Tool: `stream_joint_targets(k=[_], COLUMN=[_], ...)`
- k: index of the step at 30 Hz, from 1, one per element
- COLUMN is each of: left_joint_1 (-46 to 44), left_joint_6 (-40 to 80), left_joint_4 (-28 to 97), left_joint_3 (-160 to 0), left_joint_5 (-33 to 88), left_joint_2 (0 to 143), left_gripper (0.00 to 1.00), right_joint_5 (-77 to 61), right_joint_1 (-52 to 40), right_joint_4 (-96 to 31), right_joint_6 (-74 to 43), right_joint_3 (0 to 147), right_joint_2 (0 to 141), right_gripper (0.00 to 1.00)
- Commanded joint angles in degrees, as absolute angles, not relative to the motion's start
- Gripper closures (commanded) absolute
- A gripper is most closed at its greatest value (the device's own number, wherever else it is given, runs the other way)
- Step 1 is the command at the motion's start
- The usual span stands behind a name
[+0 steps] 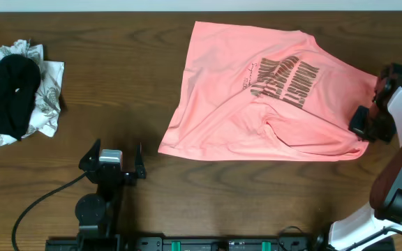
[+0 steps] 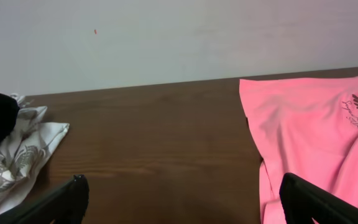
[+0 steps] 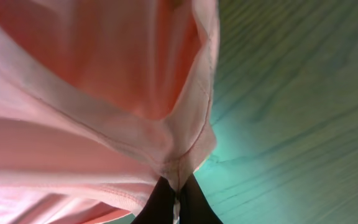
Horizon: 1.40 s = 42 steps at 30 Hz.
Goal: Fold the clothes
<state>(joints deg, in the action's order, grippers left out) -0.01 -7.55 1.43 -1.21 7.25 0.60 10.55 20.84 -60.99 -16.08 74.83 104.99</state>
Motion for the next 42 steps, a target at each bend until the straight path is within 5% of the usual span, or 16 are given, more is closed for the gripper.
stream_joint_targets(k=[1,32,34,39,42], left_joint_1=[0.3,0.3,0.3,0.3,0.3], left_joint_6=[-7.9,-7.9,-7.9,-7.9,-7.9], left_joint_4=[3.4,3.4,3.4,3.4,3.4], left_joint_3=[-0.2,-0.2,-0.2,-0.2,-0.2], left_joint_5=[7.9,7.9,7.9,7.9,7.9], left_joint_2=[0.2,0.2,0.2,0.2,0.2], left_gripper=[0.02,0.02,0.02,0.02,0.02], right_joint_5=[13.7,22.9,22.9,22.2,22.0], right_joint_1=[22.9,27.2,27.3,27.3,27.3], right_joint_4=[-60.4,-37.4,-36.8,-36.4,-35.4], right_joint_6=[-16.9,-16.3,-16.3,-16.3,-16.3], right_joint_3=[74.7,63.4,63.4,63.4,63.4], right_joint_2=[104.2,104.2,104.2,104.2,104.2], right_gripper=[0.99,0.98,0.9,0.26,0.1])
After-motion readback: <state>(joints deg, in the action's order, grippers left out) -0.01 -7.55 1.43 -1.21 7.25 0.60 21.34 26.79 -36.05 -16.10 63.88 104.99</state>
